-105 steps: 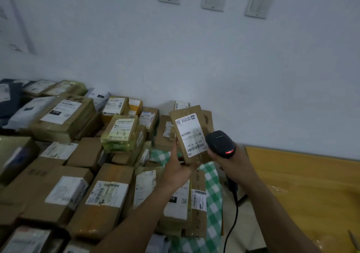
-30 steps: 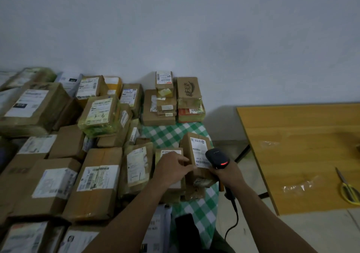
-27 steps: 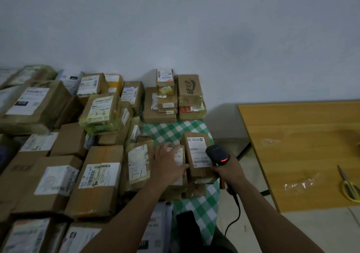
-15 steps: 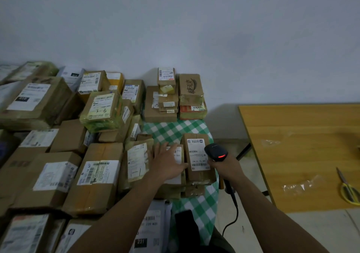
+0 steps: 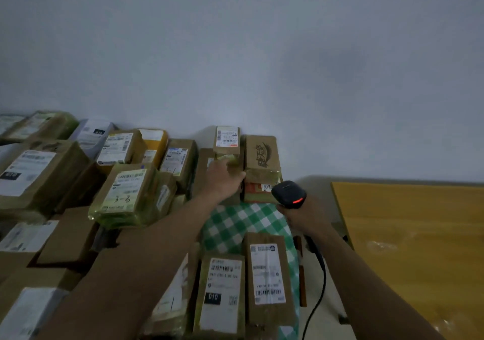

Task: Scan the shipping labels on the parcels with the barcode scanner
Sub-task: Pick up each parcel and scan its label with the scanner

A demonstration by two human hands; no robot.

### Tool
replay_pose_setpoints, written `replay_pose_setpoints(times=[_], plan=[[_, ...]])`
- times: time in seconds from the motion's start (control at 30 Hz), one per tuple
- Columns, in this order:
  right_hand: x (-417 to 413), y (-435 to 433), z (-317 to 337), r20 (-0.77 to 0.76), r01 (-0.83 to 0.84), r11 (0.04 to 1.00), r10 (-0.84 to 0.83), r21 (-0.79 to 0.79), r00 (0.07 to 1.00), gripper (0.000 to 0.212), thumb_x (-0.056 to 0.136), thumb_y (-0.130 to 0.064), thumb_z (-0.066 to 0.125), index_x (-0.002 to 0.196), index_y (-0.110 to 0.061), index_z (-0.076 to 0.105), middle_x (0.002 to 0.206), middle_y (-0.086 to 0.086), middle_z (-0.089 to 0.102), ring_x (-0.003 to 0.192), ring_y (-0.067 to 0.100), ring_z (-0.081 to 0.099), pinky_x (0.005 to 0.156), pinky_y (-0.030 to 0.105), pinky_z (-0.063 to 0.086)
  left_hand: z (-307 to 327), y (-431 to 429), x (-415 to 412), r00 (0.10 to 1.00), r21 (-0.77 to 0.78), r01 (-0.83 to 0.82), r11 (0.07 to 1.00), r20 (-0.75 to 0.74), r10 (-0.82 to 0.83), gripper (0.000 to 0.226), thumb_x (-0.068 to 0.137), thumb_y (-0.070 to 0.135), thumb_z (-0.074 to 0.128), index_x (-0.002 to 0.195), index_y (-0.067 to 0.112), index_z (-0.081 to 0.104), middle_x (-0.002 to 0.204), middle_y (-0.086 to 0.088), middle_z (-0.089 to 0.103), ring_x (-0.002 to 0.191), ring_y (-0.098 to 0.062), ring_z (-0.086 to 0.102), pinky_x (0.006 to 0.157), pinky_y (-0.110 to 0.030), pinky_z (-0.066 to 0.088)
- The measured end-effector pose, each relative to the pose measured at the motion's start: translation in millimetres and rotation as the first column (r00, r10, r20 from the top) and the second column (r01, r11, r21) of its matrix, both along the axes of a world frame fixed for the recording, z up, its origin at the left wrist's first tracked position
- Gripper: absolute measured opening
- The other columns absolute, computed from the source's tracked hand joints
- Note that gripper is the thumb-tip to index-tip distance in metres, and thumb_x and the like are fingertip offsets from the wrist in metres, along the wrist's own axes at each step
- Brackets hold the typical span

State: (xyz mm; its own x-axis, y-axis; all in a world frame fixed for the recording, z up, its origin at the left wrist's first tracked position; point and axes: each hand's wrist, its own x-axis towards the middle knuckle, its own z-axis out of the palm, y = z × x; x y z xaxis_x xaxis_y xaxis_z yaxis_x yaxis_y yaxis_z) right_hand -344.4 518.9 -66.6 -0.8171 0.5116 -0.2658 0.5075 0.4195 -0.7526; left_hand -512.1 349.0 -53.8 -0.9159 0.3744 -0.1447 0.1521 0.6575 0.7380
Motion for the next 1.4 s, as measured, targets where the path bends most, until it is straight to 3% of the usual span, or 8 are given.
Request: replay_pose_setpoints(times=[0.2,0.37,0.47,0.73,0.9,1.13,1.3,1.4], plan=[[-83.0,33.5,1.8,-0.061,-0.026,0.999,0.029,0.044,0.998,0.029,0.081,-0.03,0.084,0.102,-0.024,0.065,0.088,-0.006,0.071,0.082,0.012,0.069,0.073,0.033,0.056,-30.7,34.3,-79.1,0.977,0.018,-0.212,0.977,-0.001,0.212,0.065,0.094,0.034,0.069,0.151,0.029,0.037,0.141,-0.006,0.048,0.125,-0.026,0.055,0.1,-0.044,0.054],[-122.0,42.5,-8.3,-0.055,-0.055,0.998,0.057,0.039,0.997,0.031,0.082,-0.032,0.083,0.105,-0.027,0.063,0.094,-0.011,0.068,0.086,0.006,0.065,0.066,0.024,0.045,-47.5,48.3,-117.5,0.859,0.105,-0.47,0.876,0.281,0.427,0.091,0.087,0.051,0.076,0.159,0.022,0.028,0.154,-0.011,0.046,0.112,-0.029,0.065,0.072,-0.027,0.054],[-131.0,43.3,-18.6,-0.056,-0.07,0.997,0.071,0.025,0.996,0.032,0.082,-0.034,0.083,0.106,-0.03,0.063,0.093,-0.015,0.067,0.086,0.002,0.063,0.066,0.023,0.045,-67.9,44.6,-123.1,0.863,0.104,-0.394,0.913,0.384,0.329,0.095,0.06,0.074,0.078,0.14,0.028,0.053,0.14,0.0,0.06,0.108,-0.022,0.066,0.088,-0.043,0.059],[-149.9,22.4,-16.0,-0.096,-0.035,0.996,0.027,-0.081,0.995,0.05,0.069,-0.053,0.083,0.111,-0.031,0.069,0.096,-0.006,0.077,0.088,0.015,0.075,0.081,0.041,0.061,-75.4,25.2,-106.3,0.919,0.286,-0.269,0.92,0.364,0.155,0.073,0.09,0.025,0.079,0.152,0.027,0.04,0.141,0.005,0.06,0.127,-0.016,0.056,0.111,-0.046,0.047],[-144.7,10.4,1.3,-0.113,-0.066,0.993,0.056,-0.093,0.992,0.054,0.071,-0.055,0.084,0.117,-0.032,0.07,0.103,-0.008,0.077,0.097,0.016,0.073,0.086,0.039,0.06,-74.1,6.5,-89.3,0.916,0.316,-0.289,0.904,0.366,0.165,0.101,0.071,0.033,0.095,0.15,0.035,0.032,0.141,0.007,0.059,0.121,-0.014,0.059,0.109,-0.047,0.05],[-107.0,1.6,31.9,-0.144,-0.106,0.992,0.096,-0.061,0.985,0.043,0.076,-0.054,0.085,0.111,-0.034,0.07,0.098,-0.009,0.078,0.088,0.012,0.075,0.079,0.035,0.06,-47.7,-18.7,-50.1,0.957,0.317,-0.154,0.936,0.284,0.062,0.078,0.08,0.037,0.088,0.147,0.035,0.048,0.112,0.021,0.062,0.099,0.004,0.059,0.078,-0.022,0.052],[-75.5,-14.3,53.9,-0.117,-0.194,0.981,0.194,0.009,0.974,0.036,0.083,-0.051,0.082,0.113,-0.036,0.071,0.096,-0.014,0.076,0.084,0.005,0.073,0.08,0.03,0.059,-30.5,-41.0,-33.1,0.972,0.244,-0.062,0.968,0.234,0.003,0.078,0.075,0.044,0.089,0.145,0.035,0.054,0.13,0.011,0.068,0.111,-0.006,0.065,0.1,-0.036,0.056],[-56.7,-21.4,67.8,-0.094,-0.273,0.961,0.269,-0.041,0.959,0.027,0.086,-0.04,0.082,0.109,-0.035,0.071,0.086,-0.012,0.077,0.075,0.008,0.074,0.075,0.03,0.061,-16.5,-50.3,-23.5,0.988,0.212,0.0,0.977,0.151,-0.032,0.076,0.077,0.032,0.091,0.145,0.03,0.057,0.125,0.012,0.071,0.105,0.003,0.066,0.094,-0.022,0.056]])
